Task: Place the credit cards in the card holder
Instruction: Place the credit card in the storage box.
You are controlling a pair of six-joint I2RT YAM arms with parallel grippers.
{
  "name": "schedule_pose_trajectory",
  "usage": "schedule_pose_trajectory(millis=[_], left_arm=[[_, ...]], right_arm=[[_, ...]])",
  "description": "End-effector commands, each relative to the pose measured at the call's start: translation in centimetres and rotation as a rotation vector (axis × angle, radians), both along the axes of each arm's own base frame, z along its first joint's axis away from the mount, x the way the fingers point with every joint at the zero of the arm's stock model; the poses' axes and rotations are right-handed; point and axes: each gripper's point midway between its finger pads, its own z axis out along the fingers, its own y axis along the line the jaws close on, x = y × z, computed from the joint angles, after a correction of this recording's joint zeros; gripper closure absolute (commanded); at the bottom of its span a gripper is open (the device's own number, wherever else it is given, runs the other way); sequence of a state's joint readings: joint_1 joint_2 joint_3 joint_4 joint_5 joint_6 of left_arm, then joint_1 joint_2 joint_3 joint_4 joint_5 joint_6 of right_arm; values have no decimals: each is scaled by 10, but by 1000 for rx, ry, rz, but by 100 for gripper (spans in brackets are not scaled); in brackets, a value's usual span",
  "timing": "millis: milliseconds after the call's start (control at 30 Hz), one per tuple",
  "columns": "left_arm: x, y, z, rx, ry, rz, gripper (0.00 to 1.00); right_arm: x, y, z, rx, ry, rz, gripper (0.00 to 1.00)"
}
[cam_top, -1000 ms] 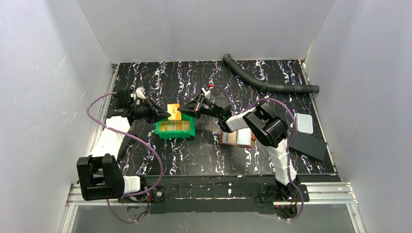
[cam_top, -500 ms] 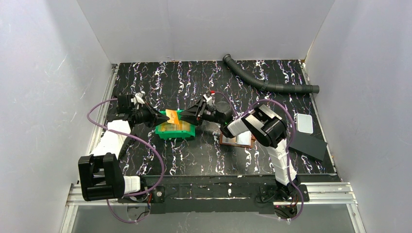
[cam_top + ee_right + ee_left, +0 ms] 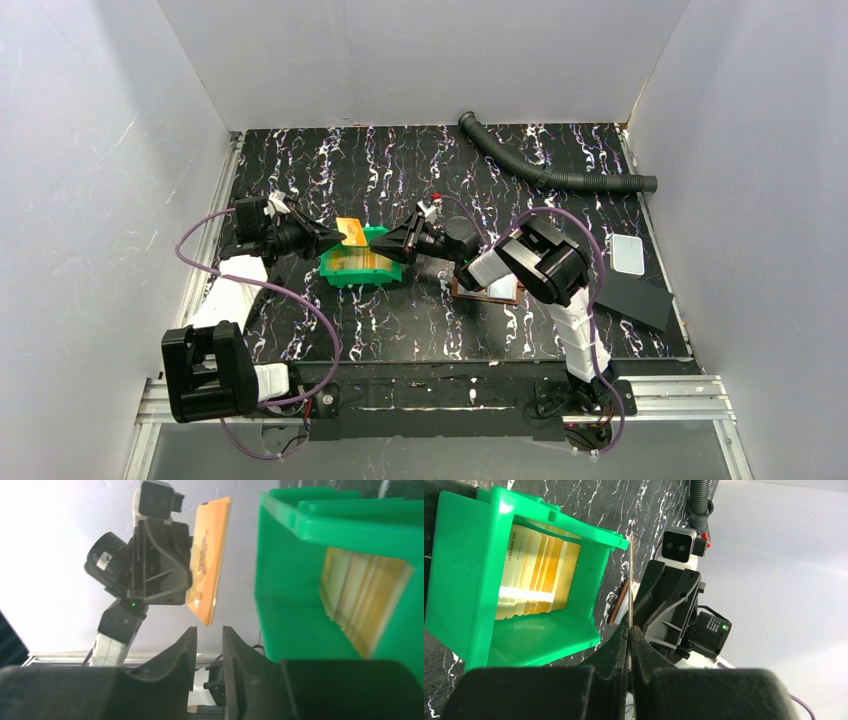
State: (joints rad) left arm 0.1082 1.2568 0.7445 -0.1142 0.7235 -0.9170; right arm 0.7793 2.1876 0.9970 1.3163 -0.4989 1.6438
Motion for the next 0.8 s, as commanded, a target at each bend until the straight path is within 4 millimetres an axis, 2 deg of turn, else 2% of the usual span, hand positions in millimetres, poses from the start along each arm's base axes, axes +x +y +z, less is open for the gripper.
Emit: schedule_pose_trajectory(millis=[0, 333, 600, 767], left_arm=[[-1, -3, 14, -38, -46, -10, 100], [-2, -5, 19, -61, -61, -18, 100], [-5, -4, 28, -68, -78, -15, 100], [-7, -6, 31, -89, -83, -24, 100]], right_arm=[[-8, 2, 46, 154, -47, 18, 70], [-8, 7, 50, 201, -20, 16, 74], [-7, 0, 37, 168, -2, -7, 64], [-4, 2, 41, 182, -8, -6, 64]])
